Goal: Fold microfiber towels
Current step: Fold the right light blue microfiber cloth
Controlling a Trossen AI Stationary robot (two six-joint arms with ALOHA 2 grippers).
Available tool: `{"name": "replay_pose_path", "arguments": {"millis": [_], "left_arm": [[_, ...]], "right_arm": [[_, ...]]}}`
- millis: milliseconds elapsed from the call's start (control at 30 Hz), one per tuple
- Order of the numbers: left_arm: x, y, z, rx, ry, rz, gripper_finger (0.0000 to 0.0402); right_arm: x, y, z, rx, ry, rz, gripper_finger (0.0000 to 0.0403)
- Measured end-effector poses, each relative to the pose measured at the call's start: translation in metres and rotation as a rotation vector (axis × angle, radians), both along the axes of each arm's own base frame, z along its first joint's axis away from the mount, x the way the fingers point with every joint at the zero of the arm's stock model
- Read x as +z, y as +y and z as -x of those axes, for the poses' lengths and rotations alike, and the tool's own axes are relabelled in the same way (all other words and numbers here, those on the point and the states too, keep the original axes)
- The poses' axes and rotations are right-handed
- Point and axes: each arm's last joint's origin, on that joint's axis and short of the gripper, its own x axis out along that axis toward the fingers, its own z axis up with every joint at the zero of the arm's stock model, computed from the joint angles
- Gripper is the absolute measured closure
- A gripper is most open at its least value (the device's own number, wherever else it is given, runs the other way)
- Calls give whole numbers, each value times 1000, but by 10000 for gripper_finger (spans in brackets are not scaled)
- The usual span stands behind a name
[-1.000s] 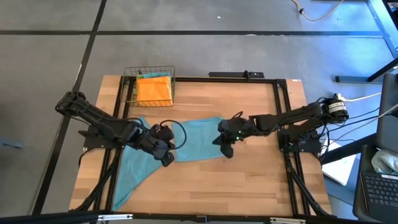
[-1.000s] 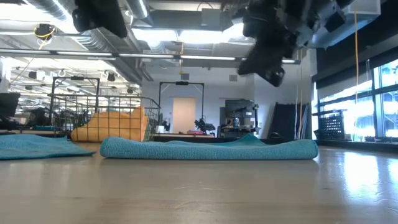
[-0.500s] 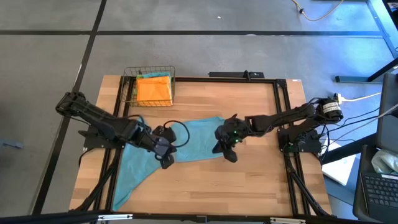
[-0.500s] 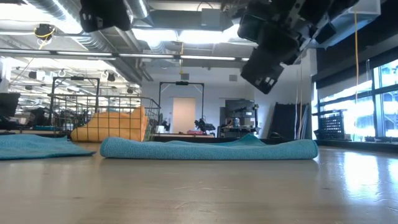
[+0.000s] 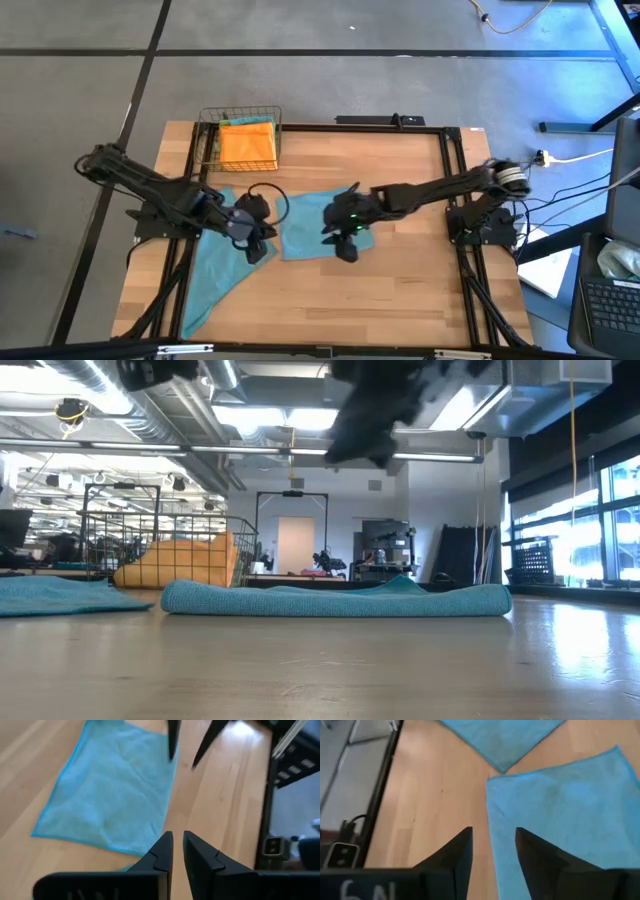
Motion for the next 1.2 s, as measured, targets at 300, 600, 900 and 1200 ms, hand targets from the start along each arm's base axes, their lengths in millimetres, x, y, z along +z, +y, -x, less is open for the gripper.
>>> {"name": "replay_pose_path", "arguments": {"millis": [300, 600, 900, 1200], "left_arm": [[30, 6, 29, -8, -169, 48, 390], [31, -10, 43, -119, -144, 62, 397], [32, -31, 59, -237, -142, 93, 399], [38, -33, 71, -278, -174, 110, 399]], "right_arm": [[-21, 17, -78, 79, 74, 86, 249], [-62, 32, -118, 118, 139, 66, 248], [-87, 34, -124, 37, 189, 51, 195], [-104, 47, -129, -62, 157, 118, 178]]}}
